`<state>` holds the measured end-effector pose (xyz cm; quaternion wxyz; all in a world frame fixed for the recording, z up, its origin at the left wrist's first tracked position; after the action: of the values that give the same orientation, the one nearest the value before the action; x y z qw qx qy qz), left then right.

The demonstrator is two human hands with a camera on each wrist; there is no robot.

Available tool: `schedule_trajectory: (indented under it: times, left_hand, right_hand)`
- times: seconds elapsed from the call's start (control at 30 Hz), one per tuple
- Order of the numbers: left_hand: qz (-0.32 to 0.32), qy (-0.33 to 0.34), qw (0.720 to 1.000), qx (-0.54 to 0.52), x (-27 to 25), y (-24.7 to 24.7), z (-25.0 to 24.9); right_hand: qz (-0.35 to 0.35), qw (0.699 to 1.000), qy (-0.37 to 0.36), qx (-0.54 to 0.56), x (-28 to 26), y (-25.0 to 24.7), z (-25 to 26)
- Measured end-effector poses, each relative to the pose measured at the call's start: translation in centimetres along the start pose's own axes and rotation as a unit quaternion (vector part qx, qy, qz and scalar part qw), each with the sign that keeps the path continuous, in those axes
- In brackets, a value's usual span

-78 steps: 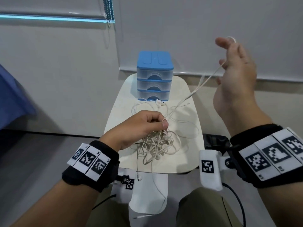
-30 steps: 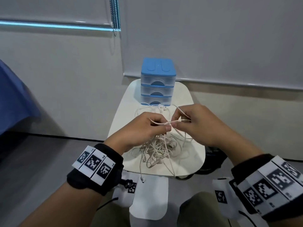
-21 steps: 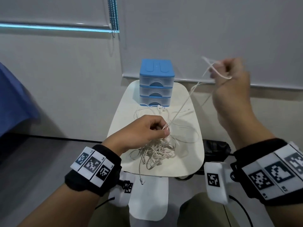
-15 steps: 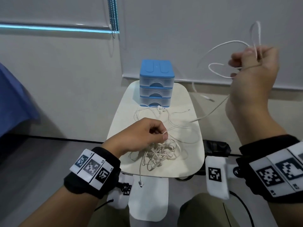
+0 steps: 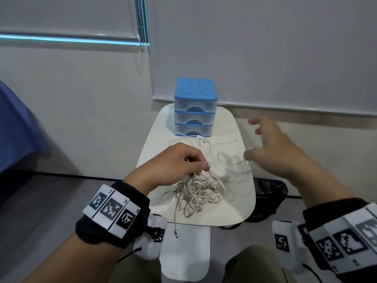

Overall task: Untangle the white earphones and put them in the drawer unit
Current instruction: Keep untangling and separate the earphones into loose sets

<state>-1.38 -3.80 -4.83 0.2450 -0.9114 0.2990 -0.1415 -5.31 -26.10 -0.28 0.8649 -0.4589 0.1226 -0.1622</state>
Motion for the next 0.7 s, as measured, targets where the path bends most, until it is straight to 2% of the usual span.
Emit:
schedule_trajectory:
  times: [0.07,0.17,0.23,0.33,0.43,0.53,0.63,0.7]
  left_hand:
    - [0.002,0.002,1.0,0.008,0.1,0.1,-0.1]
    - [-0.004,0.005,1.0,0.007,0.3,0.1,-0.2]
    - [-0.015,0.009,1.0,0.004,0.4,0.0,-0.2]
    - [-0.024,0.011,1.0,-0.002,0.2,-0.1,0.1]
    - [-0.028,0.02,0.999,-0.012,-0.4,-0.4,0.4]
    - [-0.044,0.024,0.998,-0.032,-1.1,-1.4,0.6]
    - [-0.012,0.039,0.998,-0.048,-1.7,-2.2,1.0]
    - [0.034,0.052,0.998,-0.01,-2.1,-2.0,0.9]
  right_hand:
    - [0.036,0.999,-0.032,-0.023,-1.1,1.3,1.1]
    - [0.094,0.987,-0.109,0.067,-1.9,3.4,2.4]
    - [0.127,0.982,-0.135,0.047,-2.0,4.9,2.6]
    - [0.12,0.98,-0.153,0.027,-1.9,6.3,2.5]
    - [0.118,0.973,-0.169,0.1,-1.6,6.4,2.2]
    - [0.087,0.968,-0.174,0.161,-1.0,5.8,1.8]
    - [0.091,0.966,-0.169,0.172,-0.3,6.0,1.6]
    - [0.102,0.969,-0.163,0.154,0.1,6.3,1.7]
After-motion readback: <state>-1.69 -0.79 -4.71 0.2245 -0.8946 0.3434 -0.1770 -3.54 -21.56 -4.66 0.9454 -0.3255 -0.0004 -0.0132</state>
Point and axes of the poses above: each hand's wrist, its own x-axis towards the middle knuckle, its own y-axis out of the palm, z = x × y, the point moved 4 cm from there along x, towards the middle knuckle, and after that the axes turned 10 degrees about y, right-handed, at the moved point
